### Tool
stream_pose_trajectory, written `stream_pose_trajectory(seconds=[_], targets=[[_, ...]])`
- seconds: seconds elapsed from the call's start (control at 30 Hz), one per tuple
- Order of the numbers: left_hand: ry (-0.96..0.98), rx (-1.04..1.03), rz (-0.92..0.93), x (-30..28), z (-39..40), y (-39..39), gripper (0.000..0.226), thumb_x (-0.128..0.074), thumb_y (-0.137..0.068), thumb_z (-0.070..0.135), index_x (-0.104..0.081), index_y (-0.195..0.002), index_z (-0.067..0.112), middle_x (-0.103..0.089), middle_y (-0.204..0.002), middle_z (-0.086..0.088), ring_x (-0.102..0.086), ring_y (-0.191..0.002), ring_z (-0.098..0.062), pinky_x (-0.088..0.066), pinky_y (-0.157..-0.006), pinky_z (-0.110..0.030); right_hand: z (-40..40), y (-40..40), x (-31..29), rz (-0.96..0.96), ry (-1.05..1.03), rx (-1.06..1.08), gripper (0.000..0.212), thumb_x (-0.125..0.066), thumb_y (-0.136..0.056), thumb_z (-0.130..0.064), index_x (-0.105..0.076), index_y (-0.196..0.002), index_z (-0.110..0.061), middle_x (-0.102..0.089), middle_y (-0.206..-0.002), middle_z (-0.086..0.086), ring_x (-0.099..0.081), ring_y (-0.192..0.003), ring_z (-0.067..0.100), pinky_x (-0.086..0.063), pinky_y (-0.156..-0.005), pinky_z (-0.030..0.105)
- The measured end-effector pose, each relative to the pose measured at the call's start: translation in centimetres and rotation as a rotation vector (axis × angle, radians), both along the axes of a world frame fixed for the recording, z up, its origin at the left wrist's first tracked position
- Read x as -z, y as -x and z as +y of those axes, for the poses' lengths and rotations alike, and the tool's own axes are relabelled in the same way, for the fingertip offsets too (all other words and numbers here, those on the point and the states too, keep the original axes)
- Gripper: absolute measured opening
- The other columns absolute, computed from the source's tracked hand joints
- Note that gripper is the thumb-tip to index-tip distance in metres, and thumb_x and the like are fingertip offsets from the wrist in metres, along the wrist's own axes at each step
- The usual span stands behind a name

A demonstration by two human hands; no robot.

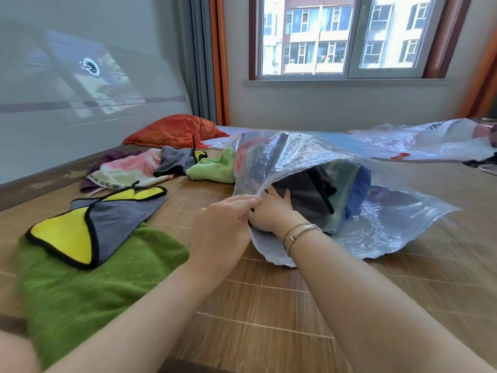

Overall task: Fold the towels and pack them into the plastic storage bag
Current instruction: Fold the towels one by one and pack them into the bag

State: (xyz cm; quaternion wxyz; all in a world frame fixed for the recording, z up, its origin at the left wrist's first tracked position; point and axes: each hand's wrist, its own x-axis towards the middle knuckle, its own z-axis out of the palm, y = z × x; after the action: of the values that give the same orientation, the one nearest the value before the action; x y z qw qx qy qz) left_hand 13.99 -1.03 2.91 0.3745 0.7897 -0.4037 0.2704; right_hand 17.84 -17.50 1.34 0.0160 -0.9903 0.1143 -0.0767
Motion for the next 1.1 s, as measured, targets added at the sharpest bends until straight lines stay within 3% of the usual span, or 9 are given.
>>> stream_pose_trajectory(seconds=[0.2,0.3,0.4,0.47,0.53,0.67,0.77,1.0,1.1], targets=[[-0.114,-0.009,0.105,-0.7,1.4,0.8,0.041,-0.05,-0.091,0.009,-0.064,-0.121,0.032,-0.056,-0.133,0.019,-0.058,-0.115,-0.003,-0.049,-0.092,-0.03,0.1,6.5,0.6,-0.082,0.086,-0.081,0.052,-0.032,-0.101,-0.033,-0.019,-0.152,-0.029,-0.012,-0.161,-0.003,-0.008,-0.148,0.017,-0.011,-0.116,0.054],[-0.162,0.048,0.138,-0.2,2.5,2.3,0.04,-0.051,-0.09,0.006,-0.067,-0.117,0.031,-0.05,-0.14,0.016,-0.057,-0.119,-0.008,-0.05,-0.093,-0.037,0.2,10.6,1.2,-0.142,0.113,-0.101,0.047,-0.036,-0.1,-0.028,-0.035,-0.147,-0.024,-0.029,-0.156,0.0,-0.026,-0.143,0.02,-0.025,-0.114,0.044],[-0.06,0.041,0.197,0.5,5.2,3.8,0.036,-0.055,-0.087,0.002,-0.072,-0.106,0.027,-0.05,-0.138,0.016,-0.063,-0.1,-0.001,-0.052,-0.08,-0.024,1.6,13.0,0.2,-0.348,0.151,-0.175,0.036,-0.039,-0.089,-0.019,-0.063,-0.115,-0.016,-0.067,-0.111,0.003,-0.057,-0.104,0.025,-0.048,-0.085,0.04],[0.073,-0.034,0.303,1.0,8.0,4.5,0.033,-0.057,-0.087,0.0,-0.074,-0.1,0.025,-0.051,-0.132,0.019,-0.06,-0.07,0.007,-0.043,-0.058,-0.01,3.7,14.0,-0.8,-0.439,0.171,-0.231,0.033,-0.034,-0.083,-0.024,-0.066,-0.088,-0.015,-0.065,-0.079,-0.001,-0.056,-0.079,0.021,-0.048,-0.068,0.04],[0.242,-0.118,0.395,1.6,11.7,4.4,0.033,-0.057,-0.085,-0.003,-0.075,-0.094,0.024,-0.057,-0.128,0.013,-0.064,-0.08,0.0,-0.045,-0.06,-0.01,6.8,14.1,-1.7,-0.488,0.146,-0.285,0.03,-0.035,-0.081,-0.027,-0.063,-0.076,-0.015,-0.06,-0.071,-0.004,-0.054,-0.072,0.018,-0.047,-0.064,0.038],[0.419,-0.291,0.512,2.5,18.9,2.5,0.032,-0.055,-0.086,0.0,-0.073,-0.087,0.027,-0.069,-0.109,0.005,-0.059,-0.068,-0.003,-0.044,-0.058,-0.016,15.1,11.0,-1.6,-0.527,-0.024,-0.456,0.016,-0.046,-0.079,-0.019,-0.061,-0.079,-0.014,-0.059,-0.077,-0.003,-0.055,-0.077,0.02,-0.046,-0.067,0.033],[0.472,-0.384,0.608,4.1,21.7,1.3,0.032,-0.051,-0.085,0.003,-0.071,-0.088,0.027,-0.069,-0.088,-0.005,-0.05,-0.062,-0.017,-0.037,-0.053,-0.027,20.8,7.1,-0.2,-0.388,-0.206,-0.434,0.024,-0.057,-0.084,-0.023,-0.059,-0.107,-0.015,-0.058,-0.103,0.0,-0.053,-0.097,0.02,-0.046,-0.077,0.033],[0.454,-0.42,0.682,5.7,23.3,-0.8,0.027,-0.054,-0.087,0.003,-0.069,-0.101,0.022,-0.068,-0.093,0.005,-0.062,-0.085,-0.011,-0.046,-0.075,-0.025,26.3,-2.9,1.4,-0.19,-0.367,-0.155,0.063,-0.065,-0.083,-0.046,-0.038,-0.132,-0.016,-0.044,-0.132,0.007,-0.049,-0.116,0.027,-0.049,-0.088,0.039],[0.439,-0.452,0.714,6.0,23.4,-1.9,0.026,-0.054,-0.088,0.005,-0.067,-0.105,0.02,-0.068,-0.099,0.006,-0.06,-0.087,-0.009,-0.04,-0.075,-0.02,26.3,-5.3,1.4,-0.145,-0.339,-0.106,0.05,-0.065,-0.084,-0.032,-0.044,-0.123,-0.009,-0.048,-0.123,0.012,-0.052,-0.108,0.031,-0.046,-0.079,0.034]])
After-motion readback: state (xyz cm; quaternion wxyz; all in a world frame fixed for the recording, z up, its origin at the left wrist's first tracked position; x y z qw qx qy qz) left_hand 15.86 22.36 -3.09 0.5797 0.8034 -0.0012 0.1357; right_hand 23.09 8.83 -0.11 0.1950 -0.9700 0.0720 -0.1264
